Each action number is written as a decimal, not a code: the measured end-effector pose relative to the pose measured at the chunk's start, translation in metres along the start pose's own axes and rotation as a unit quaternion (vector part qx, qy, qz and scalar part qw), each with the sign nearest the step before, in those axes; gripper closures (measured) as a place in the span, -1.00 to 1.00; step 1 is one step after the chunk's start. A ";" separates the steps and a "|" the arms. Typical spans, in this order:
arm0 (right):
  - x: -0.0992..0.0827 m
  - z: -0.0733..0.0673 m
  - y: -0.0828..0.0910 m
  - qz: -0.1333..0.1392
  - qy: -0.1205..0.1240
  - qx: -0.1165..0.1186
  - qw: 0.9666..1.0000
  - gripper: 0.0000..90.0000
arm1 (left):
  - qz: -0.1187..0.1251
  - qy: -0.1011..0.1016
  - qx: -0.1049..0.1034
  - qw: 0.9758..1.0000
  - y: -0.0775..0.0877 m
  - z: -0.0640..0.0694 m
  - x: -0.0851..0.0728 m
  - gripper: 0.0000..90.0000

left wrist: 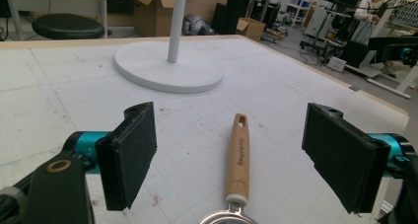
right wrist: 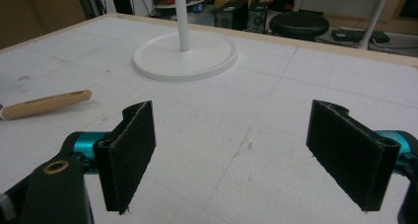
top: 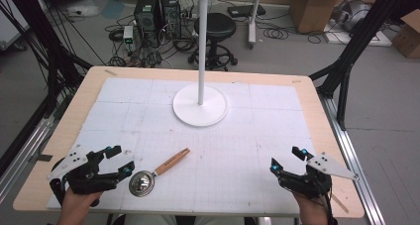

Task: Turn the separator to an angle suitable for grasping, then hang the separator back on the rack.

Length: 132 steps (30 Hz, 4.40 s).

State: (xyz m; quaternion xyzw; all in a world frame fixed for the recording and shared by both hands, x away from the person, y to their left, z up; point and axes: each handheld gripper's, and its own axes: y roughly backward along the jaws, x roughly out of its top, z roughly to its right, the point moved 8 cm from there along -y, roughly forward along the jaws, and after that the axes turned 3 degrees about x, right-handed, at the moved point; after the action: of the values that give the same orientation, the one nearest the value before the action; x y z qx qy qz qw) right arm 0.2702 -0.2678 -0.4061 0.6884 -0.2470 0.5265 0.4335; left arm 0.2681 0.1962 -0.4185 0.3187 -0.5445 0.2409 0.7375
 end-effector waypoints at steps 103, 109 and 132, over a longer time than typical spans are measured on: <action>0.001 -0.032 -0.012 -0.003 -0.009 0.119 0.993 -0.61 | -0.112 -0.048 -0.099 0.988 -0.084 0.048 0.009 0.49; 0.009 -0.057 -0.016 0.006 0.008 0.185 0.983 -0.57 | -0.068 -0.044 -0.148 0.986 -0.074 0.066 0.017 0.49; 0.057 -0.145 -0.037 0.055 0.026 0.390 0.919 -0.22 | -0.021 -0.068 -0.270 0.960 -0.065 0.130 0.025 0.49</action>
State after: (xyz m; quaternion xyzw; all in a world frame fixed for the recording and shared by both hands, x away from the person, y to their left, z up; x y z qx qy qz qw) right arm 0.2436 -0.1183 -0.3549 0.7745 -0.0483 0.6214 0.1078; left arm 0.2365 0.0574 -0.3815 0.1348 -0.6315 0.0473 0.7621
